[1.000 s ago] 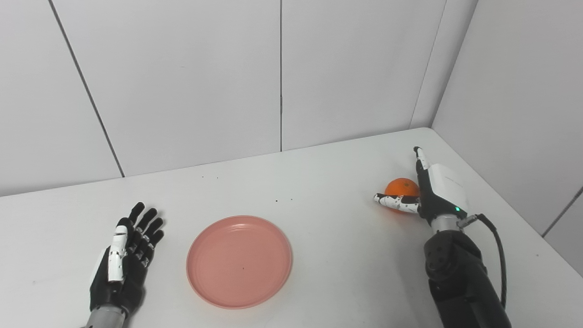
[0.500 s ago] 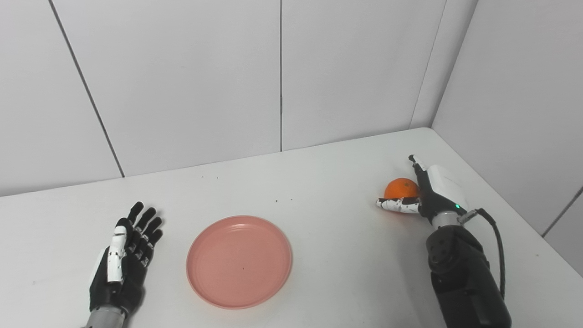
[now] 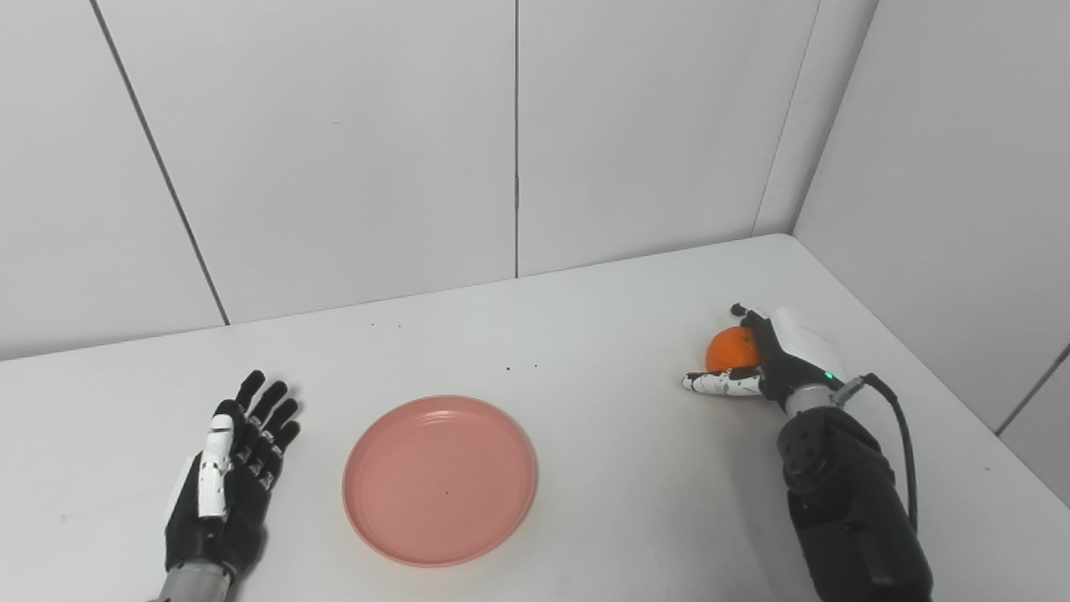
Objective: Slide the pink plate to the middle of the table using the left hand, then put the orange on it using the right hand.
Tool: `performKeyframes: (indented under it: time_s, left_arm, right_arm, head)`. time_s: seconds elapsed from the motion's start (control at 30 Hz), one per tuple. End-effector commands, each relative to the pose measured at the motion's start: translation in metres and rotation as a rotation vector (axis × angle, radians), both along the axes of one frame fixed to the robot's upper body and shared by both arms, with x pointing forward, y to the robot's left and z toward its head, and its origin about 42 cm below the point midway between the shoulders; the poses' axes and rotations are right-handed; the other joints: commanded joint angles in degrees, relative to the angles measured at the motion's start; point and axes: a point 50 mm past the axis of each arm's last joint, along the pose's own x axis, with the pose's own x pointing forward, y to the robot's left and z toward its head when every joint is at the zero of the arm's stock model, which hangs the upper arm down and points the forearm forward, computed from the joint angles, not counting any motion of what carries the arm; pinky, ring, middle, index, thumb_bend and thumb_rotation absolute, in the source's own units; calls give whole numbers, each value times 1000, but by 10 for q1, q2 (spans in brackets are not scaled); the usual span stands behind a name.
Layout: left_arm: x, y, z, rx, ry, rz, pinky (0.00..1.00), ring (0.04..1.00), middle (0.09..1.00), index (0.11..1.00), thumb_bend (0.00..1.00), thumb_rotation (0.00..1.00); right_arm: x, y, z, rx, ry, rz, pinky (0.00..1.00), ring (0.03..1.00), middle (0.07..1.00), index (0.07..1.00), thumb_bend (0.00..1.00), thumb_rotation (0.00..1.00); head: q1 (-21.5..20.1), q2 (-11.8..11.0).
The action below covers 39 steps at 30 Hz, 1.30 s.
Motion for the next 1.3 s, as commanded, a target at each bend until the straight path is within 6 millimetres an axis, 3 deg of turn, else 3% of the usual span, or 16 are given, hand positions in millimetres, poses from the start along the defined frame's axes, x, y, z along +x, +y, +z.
performKeyframes:
  time_s: [0.0, 0.07, 0.1, 0.17, 0.4, 0.43, 0.47, 0.53, 0.93, 1.27]
  left_arm:
    - [1, 1, 1, 9, 1, 3, 967, 938, 942, 937, 318, 1000]
    - [1, 1, 1, 6, -1, 1, 967, 938, 942, 939, 316, 1000]
    - [1, 1, 1, 6, 0, 1, 965, 937, 941, 937, 315, 1000]
    - [1, 1, 1, 6, -1, 0, 959, 933, 937, 934, 313, 1000]
    - [1, 1, 1, 3, -3, 0, 958, 934, 937, 930, 314, 1000]
    - [1, 1, 1, 3, -4, 0, 959, 935, 937, 930, 315, 1000]
    - [1, 1, 1, 1, -3, 0, 959, 935, 937, 930, 316, 1000]
    - [1, 0, 2, 1, -2, 1, 953, 929, 931, 927, 314, 1000]
    - [-1, -3, 3, 3, 2, 1, 951, 926, 931, 927, 315, 1000]
    - [-2, -9, 2, -9, 9, -4, 953, 923, 931, 930, 321, 1000]
  right_arm:
    - [8, -7, 22, -40, -61, -16, 437, 587, 678, 825, 942, 381]
    - [8, -10, 20, -34, -59, -16, 434, 577, 665, 809, 940, 375]
    - [9, -11, 20, -32, -60, -16, 509, 633, 706, 782, 937, 361]
    - [10, -12, 18, -35, -64, -16, 543, 654, 721, 757, 932, 352]
    - [16, -18, 12, -51, -72, -44, 337, 434, 530, 582, 853, 208]
    - [17, -18, 12, -53, -72, -47, 301, 389, 487, 536, 692, 178]
    - [18, -19, 12, -55, -76, -51, 282, 365, 465, 513, 610, 162]
    - [18, -19, 13, -55, -85, -55, 256, 338, 435, 489, 538, 144]
    - [7, -8, 41, -53, -205, -24, 252, 323, 415, 485, 520, 136]
    - [1, 32, 83, -96, -340, 103, 284, 370, 451, 484, 521, 139]
  head:
    - [1, 1]
    - [2, 1]
    - [2, 1]
    - [2, 2]
    - [5, 4]
    - [5, 4]
    - [5, 4]
    - [6, 4]
    - [13, 5]
    - [34, 7]
